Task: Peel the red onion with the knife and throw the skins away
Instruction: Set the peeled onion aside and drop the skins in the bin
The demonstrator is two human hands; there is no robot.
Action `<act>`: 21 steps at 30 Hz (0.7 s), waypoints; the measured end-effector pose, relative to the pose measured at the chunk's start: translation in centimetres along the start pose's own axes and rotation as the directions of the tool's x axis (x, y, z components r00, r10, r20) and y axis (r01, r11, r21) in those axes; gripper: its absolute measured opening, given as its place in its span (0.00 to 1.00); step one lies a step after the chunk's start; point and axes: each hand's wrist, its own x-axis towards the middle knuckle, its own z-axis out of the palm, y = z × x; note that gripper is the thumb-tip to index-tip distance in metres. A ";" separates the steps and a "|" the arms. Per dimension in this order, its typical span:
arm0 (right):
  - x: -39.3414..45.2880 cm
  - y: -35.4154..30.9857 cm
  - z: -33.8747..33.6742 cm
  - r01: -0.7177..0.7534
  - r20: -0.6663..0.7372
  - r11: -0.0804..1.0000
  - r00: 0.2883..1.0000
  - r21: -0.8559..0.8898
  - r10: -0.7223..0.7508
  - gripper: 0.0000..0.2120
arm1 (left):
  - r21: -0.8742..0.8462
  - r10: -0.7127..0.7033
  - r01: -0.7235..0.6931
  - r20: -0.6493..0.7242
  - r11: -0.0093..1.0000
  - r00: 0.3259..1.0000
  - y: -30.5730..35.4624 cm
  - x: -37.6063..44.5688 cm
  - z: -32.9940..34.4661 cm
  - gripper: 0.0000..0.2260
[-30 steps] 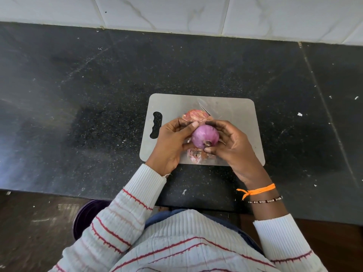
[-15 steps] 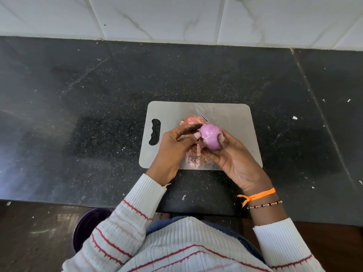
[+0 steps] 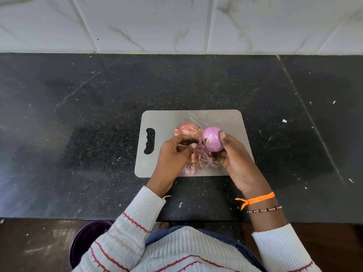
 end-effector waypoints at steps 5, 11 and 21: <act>1.3 -0.5 -1.3 0.133 -0.120 0.880 0.971 -0.455 -0.209 0.20 | 0.161 0.095 -0.098 0.023 0.982 0.995 0.3 0.6 0.5 0.08; 3.9 -0.3 -2.6 0.154 -0.142 0.607 0.901 -0.780 -0.410 0.25 | 0.354 0.189 -0.196 0.053 0.914 0.981 0.1 1.5 1.7 0.07; 6.3 0.5 -2.9 0.095 -0.157 0.462 0.864 -0.882 -0.478 0.24 | 0.377 0.183 -0.173 0.010 0.910 0.983 -0.1 1.9 2.6 0.06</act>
